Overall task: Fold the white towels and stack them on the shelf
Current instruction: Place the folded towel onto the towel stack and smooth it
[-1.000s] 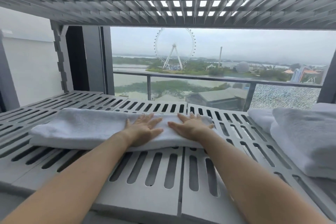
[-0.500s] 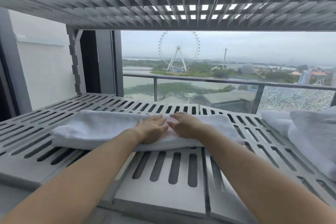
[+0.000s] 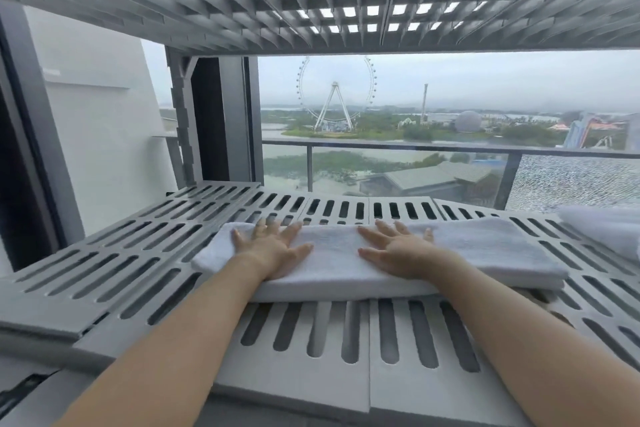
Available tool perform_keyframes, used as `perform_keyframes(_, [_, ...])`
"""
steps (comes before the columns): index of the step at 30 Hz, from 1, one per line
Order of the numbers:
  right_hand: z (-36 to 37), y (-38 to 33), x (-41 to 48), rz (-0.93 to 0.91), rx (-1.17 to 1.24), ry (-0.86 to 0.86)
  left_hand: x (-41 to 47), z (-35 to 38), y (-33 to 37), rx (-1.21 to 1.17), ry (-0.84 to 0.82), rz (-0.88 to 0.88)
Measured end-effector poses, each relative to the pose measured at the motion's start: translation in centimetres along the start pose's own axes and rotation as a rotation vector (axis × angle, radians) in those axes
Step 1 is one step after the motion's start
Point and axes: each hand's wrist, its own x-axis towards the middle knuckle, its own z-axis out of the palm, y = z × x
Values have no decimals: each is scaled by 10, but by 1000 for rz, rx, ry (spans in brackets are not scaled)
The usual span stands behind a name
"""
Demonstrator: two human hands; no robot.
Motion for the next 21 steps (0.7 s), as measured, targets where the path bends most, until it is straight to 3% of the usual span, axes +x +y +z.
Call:
perform_keyframes(5, [2, 0, -5, 30, 49, 55, -5, -2, -6, -13, 0, -11])
perform_keyframes(9, [0, -2, -14, 55, 198, 273, -14, -6, -9, -21, -25, 53])
perform_keyframes(12, [-4, -8, -23, 5, 241, 468, -28, -8, -23, -36, -44, 196])
perform_keyframes(16, [-10, -31, -28, -78, 74, 533, -55, -8, -49, 8, -27, 453])
perform_keyframes(18, [-5, -55, -24, -135, 148, 490, -65, -8, -63, 50, -4, 522])
perform_keyframes(21, [11, -95, -13, -156, 138, 155, -75, -12, -77, 27, 34, 559])
